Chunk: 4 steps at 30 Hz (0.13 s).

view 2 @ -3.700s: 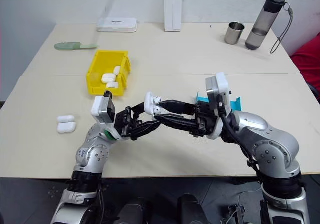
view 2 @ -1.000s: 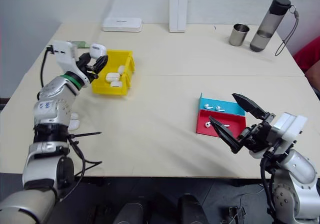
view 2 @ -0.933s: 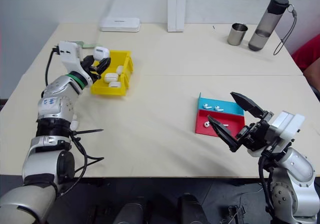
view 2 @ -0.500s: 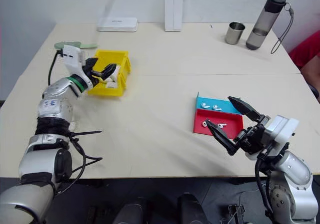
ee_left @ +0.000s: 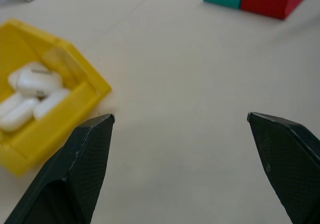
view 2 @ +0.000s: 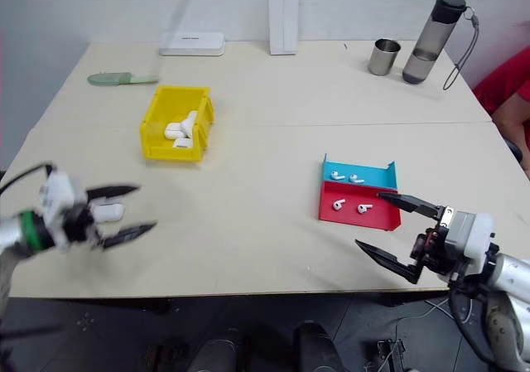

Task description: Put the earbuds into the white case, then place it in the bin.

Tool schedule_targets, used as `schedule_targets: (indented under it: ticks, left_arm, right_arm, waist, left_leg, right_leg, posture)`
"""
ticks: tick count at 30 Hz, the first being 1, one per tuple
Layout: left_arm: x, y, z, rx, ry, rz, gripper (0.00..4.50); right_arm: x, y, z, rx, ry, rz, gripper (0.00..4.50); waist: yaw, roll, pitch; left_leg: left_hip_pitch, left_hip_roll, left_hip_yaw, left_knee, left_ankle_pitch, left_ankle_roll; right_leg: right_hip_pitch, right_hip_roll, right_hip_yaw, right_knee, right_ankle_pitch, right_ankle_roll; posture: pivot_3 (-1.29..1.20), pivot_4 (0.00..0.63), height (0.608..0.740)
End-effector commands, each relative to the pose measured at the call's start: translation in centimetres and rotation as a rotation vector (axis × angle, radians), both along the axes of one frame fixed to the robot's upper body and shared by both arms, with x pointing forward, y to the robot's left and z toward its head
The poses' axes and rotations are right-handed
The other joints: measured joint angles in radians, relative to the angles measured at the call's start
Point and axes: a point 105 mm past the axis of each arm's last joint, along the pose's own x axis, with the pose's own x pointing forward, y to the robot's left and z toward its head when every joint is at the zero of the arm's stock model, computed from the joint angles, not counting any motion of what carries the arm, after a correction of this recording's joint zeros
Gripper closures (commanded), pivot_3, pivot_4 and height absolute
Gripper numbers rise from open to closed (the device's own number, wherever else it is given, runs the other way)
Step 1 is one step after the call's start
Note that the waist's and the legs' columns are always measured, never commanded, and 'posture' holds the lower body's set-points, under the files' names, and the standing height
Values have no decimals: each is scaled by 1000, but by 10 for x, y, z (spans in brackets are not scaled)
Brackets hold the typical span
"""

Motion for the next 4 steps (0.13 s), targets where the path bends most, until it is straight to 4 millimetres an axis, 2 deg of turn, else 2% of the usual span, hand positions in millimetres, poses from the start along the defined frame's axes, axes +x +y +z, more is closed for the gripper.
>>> schedule_targets:
  ticks: [1, 4]
  left_arm:
    - [-21, 6, 3, 118, -89, -5, 33]
    - [-22, 9, 3, 118, -117, 25, 33]
  right_arm:
    - [-3, -19, -1, -73, -16, 0, 0]
    - [-2, -28, -4, -83, -9, -8, 0]
  waist:
    - [7, 0, 0]
    - [24, 0, 0]
  left_leg:
    - [0, 0, 0, -1, 0, 1]
    - [0, 0, 0, 1, 0, 1]
  right_leg:
    - [0, -1, 0, -1, 0, 0]
    - [2, 0, 0, -2, 0, 0]
  posture:
    - [0, 150, 740]
    - [0, 150, 740]
